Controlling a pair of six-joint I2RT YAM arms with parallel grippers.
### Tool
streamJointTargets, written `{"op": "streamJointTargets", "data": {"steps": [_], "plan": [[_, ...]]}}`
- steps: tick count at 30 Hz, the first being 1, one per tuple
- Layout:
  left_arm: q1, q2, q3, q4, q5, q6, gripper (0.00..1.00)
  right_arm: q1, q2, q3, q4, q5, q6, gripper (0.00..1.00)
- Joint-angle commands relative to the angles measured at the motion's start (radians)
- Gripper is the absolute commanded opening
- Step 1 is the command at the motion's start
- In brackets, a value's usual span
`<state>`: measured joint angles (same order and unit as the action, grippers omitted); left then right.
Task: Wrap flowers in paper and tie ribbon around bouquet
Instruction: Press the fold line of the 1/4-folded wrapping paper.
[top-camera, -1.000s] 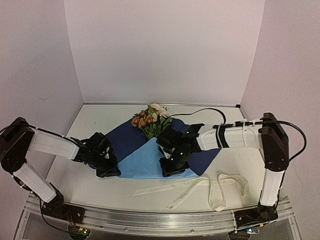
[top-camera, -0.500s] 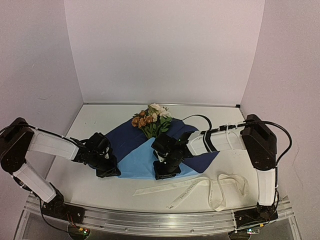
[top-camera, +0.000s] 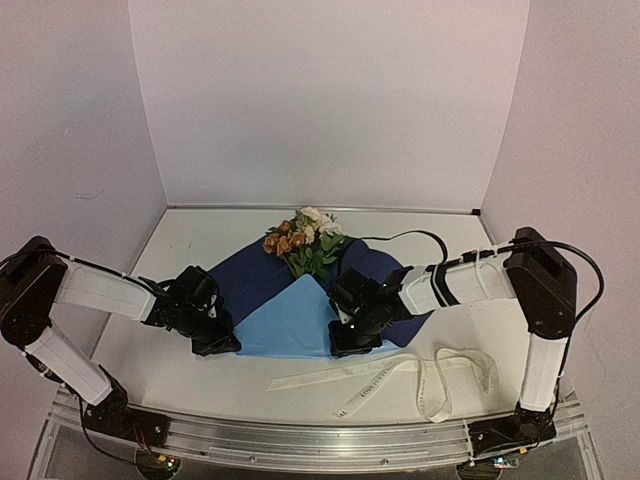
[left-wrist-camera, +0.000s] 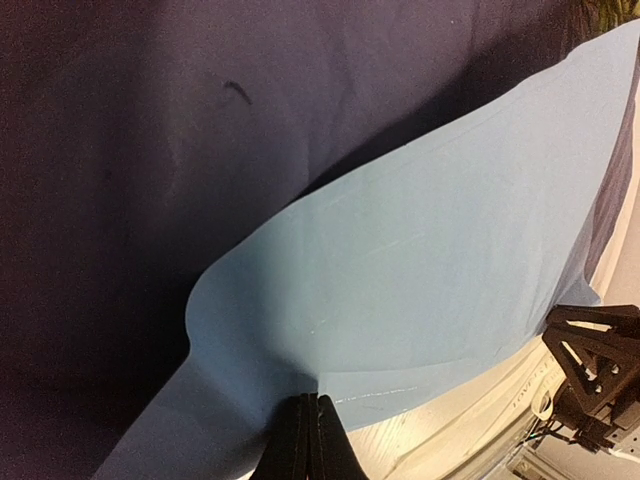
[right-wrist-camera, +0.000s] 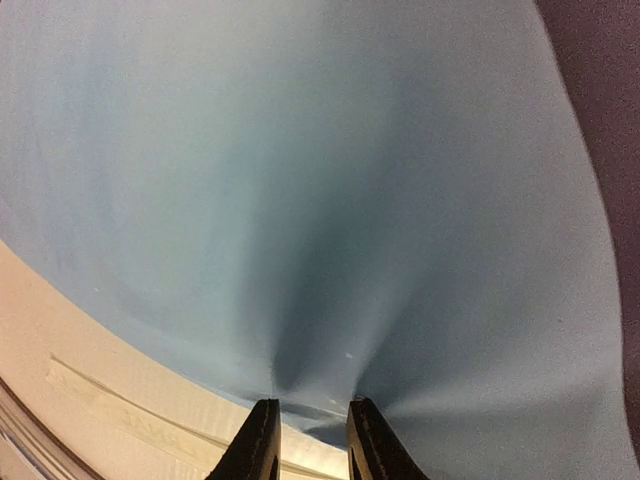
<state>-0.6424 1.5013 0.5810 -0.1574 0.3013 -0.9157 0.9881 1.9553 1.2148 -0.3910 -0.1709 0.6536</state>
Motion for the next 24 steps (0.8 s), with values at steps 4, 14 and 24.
{"op": "streamJointTargets", "data": {"steps": [4, 14, 24], "plan": [[0.024, 0.027, -0.043, -0.102, -0.068, 0.003, 0.00, -0.048, -0.081, -0.145, -0.039, 0.082, -0.006, 0.25], [0.038, 0.028, -0.052, -0.101, -0.063, -0.002, 0.00, -0.120, -0.187, -0.328, -0.008, 0.103, -0.020, 0.25], [0.063, -0.003, -0.079, -0.115, -0.080, -0.030, 0.00, -0.124, -0.215, -0.422, 0.030, 0.120, -0.013, 0.25]]}}
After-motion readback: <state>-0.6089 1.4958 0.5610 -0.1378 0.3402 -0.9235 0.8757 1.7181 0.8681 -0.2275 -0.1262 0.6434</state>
